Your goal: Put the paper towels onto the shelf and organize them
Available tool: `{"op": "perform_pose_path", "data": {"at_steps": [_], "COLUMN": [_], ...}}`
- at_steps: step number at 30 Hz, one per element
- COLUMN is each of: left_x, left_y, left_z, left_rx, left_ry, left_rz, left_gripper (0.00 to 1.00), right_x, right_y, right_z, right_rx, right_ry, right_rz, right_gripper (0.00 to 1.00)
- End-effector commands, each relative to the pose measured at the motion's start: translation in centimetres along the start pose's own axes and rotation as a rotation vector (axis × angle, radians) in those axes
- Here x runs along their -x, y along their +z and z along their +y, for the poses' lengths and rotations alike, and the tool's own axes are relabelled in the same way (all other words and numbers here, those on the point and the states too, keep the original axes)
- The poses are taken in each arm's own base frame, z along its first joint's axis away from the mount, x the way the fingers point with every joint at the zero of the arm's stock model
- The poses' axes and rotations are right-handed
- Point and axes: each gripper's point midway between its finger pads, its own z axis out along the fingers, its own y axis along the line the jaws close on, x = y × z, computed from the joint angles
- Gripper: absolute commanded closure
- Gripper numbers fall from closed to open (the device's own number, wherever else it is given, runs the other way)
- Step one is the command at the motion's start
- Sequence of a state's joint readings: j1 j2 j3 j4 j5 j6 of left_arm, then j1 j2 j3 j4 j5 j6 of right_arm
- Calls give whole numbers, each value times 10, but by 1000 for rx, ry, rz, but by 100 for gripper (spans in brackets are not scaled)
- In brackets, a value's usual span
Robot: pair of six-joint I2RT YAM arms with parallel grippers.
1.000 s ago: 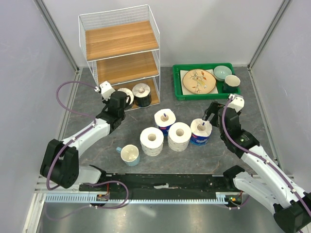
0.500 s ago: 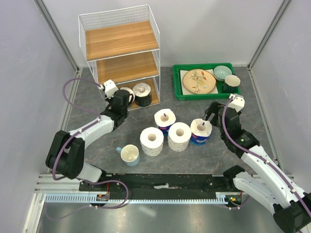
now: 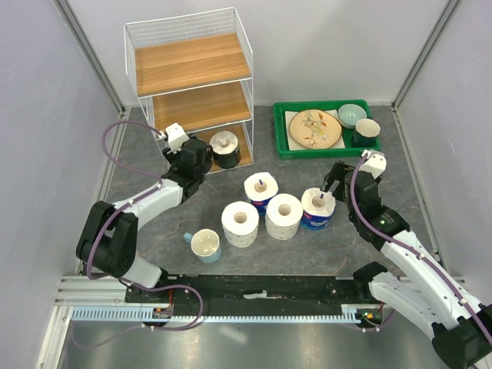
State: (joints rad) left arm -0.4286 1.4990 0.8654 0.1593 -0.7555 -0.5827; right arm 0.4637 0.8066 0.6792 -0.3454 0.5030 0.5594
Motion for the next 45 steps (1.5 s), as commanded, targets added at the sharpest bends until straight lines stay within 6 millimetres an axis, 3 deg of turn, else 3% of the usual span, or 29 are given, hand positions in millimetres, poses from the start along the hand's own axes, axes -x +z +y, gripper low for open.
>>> {"op": "perform_pose_path", "data": {"at_steps": [1,11,15,18,22,23,26,32,35,37,38,42,45], "left_x": [19,29,49,52,67,58,56,14,-8,-9,-15,-33,-48], "left_y": [0,-14,-35,-48,-81,-89,-114,-156,-162,-165,-176,-185,-188], "left_z": [-2,2,6,12,13,10,-3,-31,-47,-57,-69,-105,-118], "left_rx": [22,-14,-65,-89,-209,-252,-398,-660,-674,-667,-703,-728,-724], "left_ry": [-56,-88,-136,-141,-160,-134,-109,-68,6,36,58,117,151], "left_rz": [-48,-54,-80,-70,-58,-5,59,266,303,275,279,301,324], "left_gripper": [28,22,21,21,19,19,18,20,20,21,21,21,21], "right_x": [9,11,12,15,22,22,23,20,20,19,19,18,19], "right_y": [2,0,-2,-5,-12,-13,-18,-23,-25,-26,-27,-28,-30], "right_z": [4,5,6,6,6,4,4,6,5,5,5,2,1], "right_rx": [8,20,27,33,40,36,44,62,63,65,70,62,58], "right_ry": [2,6,10,12,14,11,14,20,33,37,43,36,33], "right_rz": [-25,-30,-29,-34,-47,-44,-40,-15,-15,-14,-15,-12,-17], "right_gripper": [9,9,9,9,9,9,9,9,9,9,9,9,9]}}
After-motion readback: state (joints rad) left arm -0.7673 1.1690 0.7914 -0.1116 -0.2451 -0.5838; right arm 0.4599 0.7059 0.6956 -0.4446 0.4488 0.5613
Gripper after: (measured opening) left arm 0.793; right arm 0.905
